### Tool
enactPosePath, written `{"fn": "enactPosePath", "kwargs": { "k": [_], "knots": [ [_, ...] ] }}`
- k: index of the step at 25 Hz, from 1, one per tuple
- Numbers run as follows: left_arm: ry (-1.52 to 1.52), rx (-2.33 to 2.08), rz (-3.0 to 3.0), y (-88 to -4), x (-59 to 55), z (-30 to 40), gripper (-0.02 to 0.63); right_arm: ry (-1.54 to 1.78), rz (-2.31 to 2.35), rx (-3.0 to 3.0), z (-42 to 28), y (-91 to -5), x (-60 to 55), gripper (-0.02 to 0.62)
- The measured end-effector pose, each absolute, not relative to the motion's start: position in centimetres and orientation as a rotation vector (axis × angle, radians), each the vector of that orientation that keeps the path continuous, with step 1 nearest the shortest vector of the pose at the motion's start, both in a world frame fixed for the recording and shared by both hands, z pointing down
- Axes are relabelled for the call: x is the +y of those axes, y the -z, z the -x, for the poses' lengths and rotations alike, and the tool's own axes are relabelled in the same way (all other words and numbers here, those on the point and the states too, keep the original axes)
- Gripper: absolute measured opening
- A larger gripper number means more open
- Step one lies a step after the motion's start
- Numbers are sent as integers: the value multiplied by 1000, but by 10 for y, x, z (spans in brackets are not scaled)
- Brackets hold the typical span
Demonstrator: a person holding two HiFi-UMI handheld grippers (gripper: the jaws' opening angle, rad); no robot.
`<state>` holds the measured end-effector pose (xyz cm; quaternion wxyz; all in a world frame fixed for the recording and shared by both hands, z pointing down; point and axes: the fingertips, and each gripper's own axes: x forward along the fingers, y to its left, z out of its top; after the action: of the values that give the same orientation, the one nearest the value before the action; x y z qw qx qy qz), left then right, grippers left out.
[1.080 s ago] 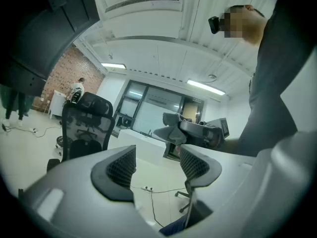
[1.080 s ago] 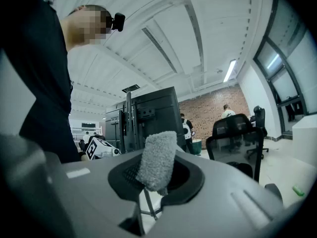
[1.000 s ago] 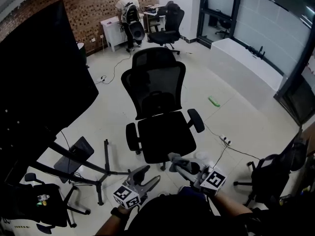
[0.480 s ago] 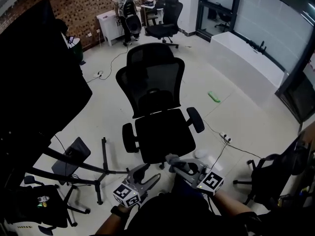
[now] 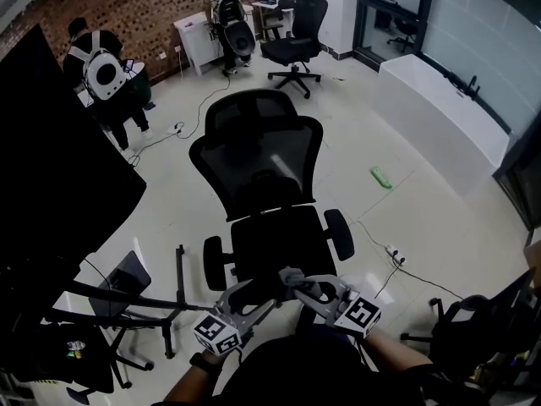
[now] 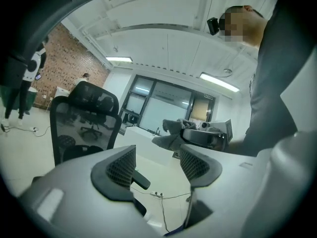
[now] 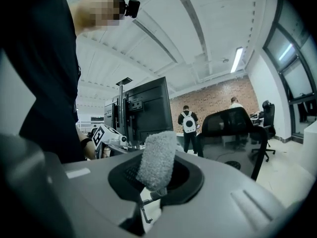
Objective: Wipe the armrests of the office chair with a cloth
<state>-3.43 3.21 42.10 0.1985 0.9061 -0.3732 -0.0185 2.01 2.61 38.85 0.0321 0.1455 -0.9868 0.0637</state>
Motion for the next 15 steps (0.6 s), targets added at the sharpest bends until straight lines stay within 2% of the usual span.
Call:
{"fn": "enactPosePath", "kwargs": {
  "k": [15],
  "knots": [
    [18,-1158,-2472,-426,-71,-7,302,-202,-302,-3045,-65,-398,-85,37]
  ]
}}
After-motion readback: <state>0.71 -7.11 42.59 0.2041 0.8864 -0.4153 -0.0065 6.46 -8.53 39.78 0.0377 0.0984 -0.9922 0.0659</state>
